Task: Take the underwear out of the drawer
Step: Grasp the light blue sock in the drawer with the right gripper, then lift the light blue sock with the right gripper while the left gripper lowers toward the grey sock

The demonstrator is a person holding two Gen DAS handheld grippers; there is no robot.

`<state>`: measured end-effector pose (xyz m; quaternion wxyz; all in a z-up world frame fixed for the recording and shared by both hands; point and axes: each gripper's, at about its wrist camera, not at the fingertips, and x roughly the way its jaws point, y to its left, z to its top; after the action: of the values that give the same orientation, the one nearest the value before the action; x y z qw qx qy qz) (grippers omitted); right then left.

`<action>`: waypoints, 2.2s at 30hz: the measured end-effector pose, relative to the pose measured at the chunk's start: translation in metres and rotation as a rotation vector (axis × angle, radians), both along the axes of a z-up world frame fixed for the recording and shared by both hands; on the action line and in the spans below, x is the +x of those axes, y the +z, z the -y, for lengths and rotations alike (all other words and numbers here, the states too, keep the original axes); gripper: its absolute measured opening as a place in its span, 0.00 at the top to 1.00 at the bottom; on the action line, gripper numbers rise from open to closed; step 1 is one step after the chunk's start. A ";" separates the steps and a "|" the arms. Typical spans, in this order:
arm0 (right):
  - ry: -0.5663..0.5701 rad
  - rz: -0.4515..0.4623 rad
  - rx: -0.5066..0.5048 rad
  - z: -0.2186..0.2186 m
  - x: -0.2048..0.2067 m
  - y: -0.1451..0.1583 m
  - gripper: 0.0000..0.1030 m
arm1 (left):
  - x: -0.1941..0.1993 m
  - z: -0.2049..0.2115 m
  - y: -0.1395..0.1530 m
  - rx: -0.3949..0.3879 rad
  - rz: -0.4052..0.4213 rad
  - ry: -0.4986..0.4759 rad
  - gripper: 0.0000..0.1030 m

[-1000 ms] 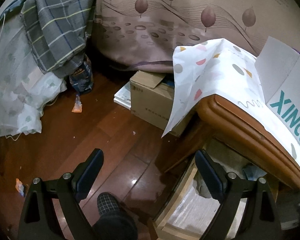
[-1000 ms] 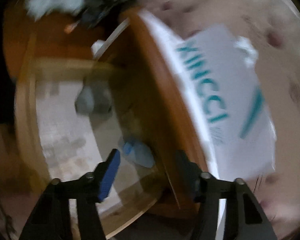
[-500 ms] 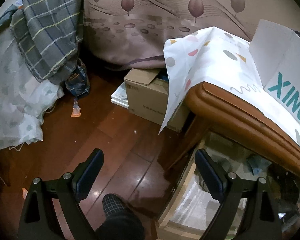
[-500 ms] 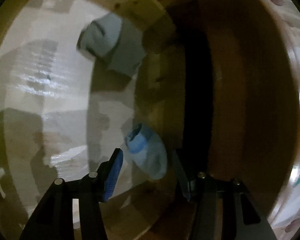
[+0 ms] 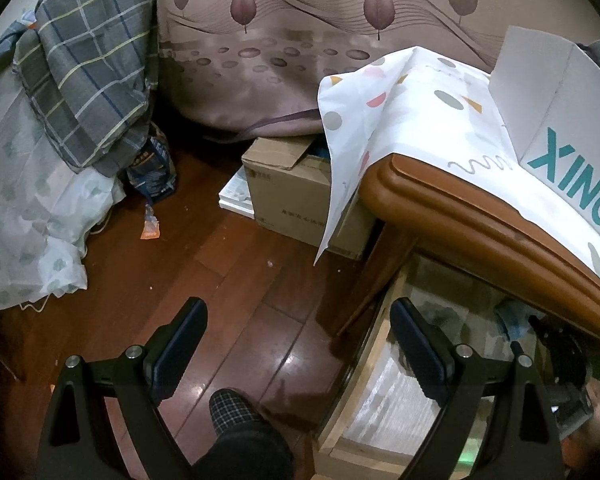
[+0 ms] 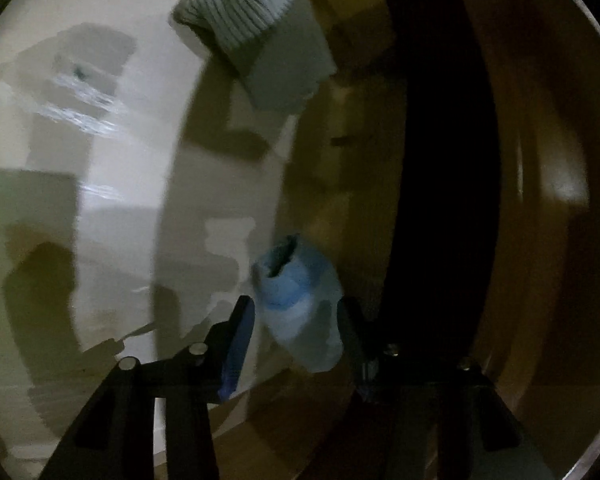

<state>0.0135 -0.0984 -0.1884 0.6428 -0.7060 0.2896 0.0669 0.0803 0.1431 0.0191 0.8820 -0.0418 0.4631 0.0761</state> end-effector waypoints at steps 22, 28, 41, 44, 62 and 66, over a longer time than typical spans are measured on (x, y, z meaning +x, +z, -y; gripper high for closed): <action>0.037 0.039 -0.012 0.004 0.038 -0.016 0.59 | -0.002 0.016 -0.007 0.044 -0.029 -0.064 0.11; -0.014 0.032 0.033 0.001 0.048 -0.012 0.66 | -0.002 0.017 -0.007 0.049 -0.026 -0.064 0.11; -0.120 -0.054 0.139 -0.002 0.043 0.015 0.73 | 0.001 0.013 -0.012 0.030 -0.048 -0.060 0.11; -0.164 -0.095 0.204 -0.002 0.041 0.032 0.73 | 0.001 0.014 -0.015 0.038 -0.056 -0.062 0.11; -0.426 -0.156 0.914 0.022 -0.024 0.177 0.73 | 0.003 0.034 -0.029 0.060 -0.087 -0.114 0.12; -0.483 -0.104 1.079 0.031 -0.041 0.216 0.73 | 0.004 0.042 -0.032 0.065 -0.091 -0.143 0.12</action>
<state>-0.0277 -0.1298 0.0277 0.8929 -0.1893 0.3981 0.0911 0.0840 0.1011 -0.0132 0.8641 0.0233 0.5019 0.0298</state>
